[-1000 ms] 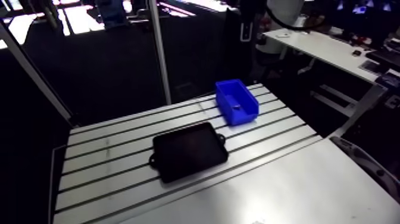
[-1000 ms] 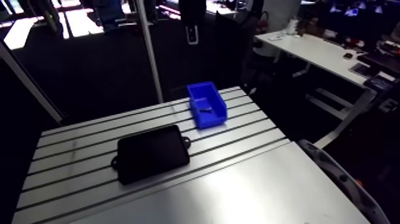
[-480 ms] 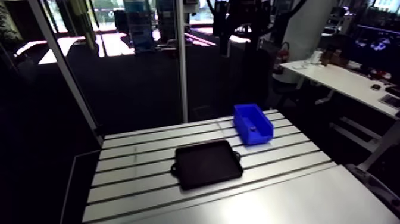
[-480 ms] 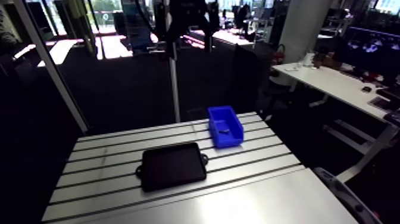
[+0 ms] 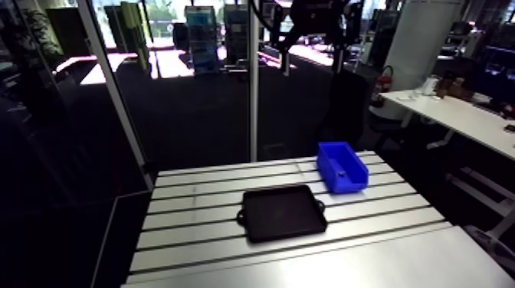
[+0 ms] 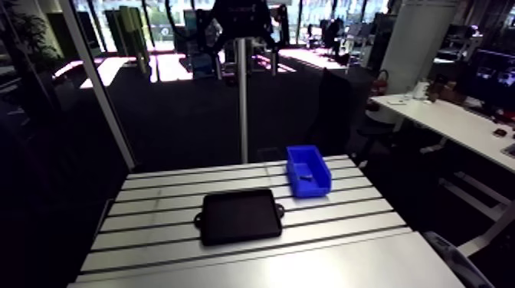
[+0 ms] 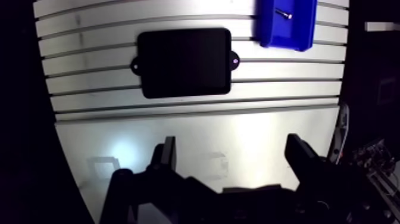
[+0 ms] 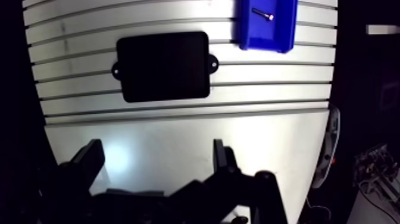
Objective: Pick up the M10 bolt from the tray and put it into the blue bin.
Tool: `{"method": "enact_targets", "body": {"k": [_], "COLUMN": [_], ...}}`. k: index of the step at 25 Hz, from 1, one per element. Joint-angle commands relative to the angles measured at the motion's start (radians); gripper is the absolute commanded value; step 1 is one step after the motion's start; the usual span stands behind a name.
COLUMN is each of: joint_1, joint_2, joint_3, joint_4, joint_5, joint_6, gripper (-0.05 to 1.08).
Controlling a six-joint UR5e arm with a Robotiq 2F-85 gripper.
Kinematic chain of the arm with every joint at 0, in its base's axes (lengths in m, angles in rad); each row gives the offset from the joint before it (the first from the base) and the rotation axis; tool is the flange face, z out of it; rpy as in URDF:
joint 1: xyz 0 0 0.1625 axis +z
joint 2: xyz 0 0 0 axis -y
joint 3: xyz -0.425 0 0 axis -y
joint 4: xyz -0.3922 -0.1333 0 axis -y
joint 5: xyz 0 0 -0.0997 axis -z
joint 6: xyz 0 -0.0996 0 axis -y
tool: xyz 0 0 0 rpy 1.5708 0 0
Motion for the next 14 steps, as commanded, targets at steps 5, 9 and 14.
{"method": "enact_targets", "body": {"k": [5,9,14], "joint_1": [0.003,0.003,0.005], "joint_2": [0.004,0.006,0.011], "joint_3": [-0.015,-0.015,-0.016], "joint_4": [-0.008,-0.016,-0.021], "joint_5": [-0.001,-0.001,-0.001], "joint_6": [0.032,0.032,0.031], "gripper": [0.01,0.01,0.01]}}
